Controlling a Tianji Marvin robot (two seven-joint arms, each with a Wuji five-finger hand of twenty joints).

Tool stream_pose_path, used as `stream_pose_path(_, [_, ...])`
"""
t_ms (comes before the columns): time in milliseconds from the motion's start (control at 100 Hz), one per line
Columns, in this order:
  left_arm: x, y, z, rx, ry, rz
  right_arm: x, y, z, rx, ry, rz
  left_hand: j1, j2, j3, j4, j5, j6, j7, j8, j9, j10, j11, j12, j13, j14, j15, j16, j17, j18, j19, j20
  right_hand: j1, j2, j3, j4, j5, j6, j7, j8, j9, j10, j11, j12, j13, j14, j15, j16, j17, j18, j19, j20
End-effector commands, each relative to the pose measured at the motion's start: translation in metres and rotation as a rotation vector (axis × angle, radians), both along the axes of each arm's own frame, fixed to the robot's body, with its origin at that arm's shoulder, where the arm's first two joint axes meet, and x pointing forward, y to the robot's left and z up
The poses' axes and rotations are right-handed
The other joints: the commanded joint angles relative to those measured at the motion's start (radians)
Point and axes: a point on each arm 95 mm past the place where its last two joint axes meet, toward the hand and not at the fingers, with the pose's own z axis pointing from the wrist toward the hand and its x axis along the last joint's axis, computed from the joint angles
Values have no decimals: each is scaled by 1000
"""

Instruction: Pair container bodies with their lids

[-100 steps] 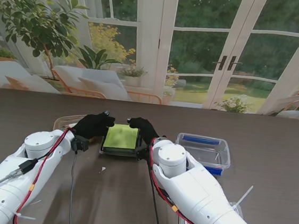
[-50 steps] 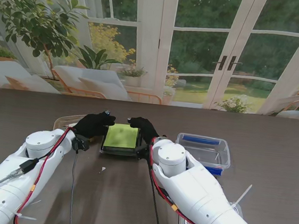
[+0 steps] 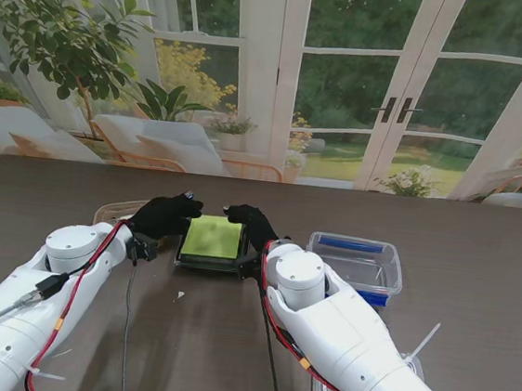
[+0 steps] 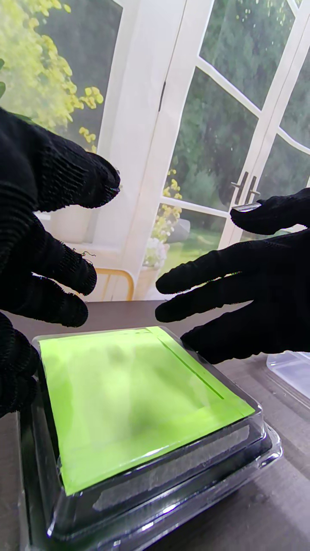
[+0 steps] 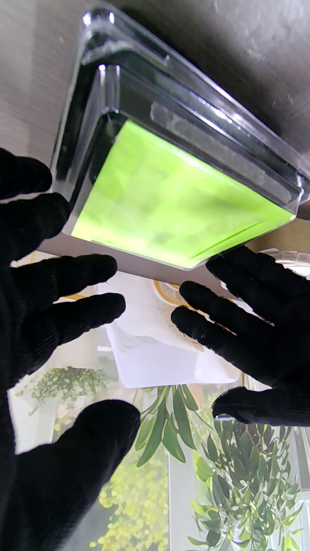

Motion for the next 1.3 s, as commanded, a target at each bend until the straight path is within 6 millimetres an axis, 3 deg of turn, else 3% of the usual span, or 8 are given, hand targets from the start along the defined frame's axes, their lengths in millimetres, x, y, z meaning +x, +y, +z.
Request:
stream_pose_path(0, [-2,-13,4,-19,-5,-44,-6,14,3,23,-4,40,32,12,-14,30,16,5,-3,-1,-16,-4,6,5,34,-50,175,66,17,-83,69,37,1,-17,8,-34,17,-26,7,8,2,-6,15,7,102,-144,179,67,303,-38,-1,31])
stream_pose_path(450, [-4,-11,1,-2,25,-51,-7,11,2,19,-12,36,50,8,-19,19,6,6,-6,-3,-21,2,4,6,32,-50,174,67,17,-84,66,39,1,-19,8,-34,31,-48,11,10,13,-30,22,10,105,-138,181,67,308,-30,1,32])
stream_pose_path(1290, [-5,-7,1,12,31,-47,-3,4,2,-25,-32,25,50,7,-20,20,-3,2,-8,-4,-34,-11,3,6,28,-48,174,68,15,-83,66,42,-3,-18,7,-33,31,-50,8,11,8,-27,20,9,103,-133,180,67,312,-15,9,37])
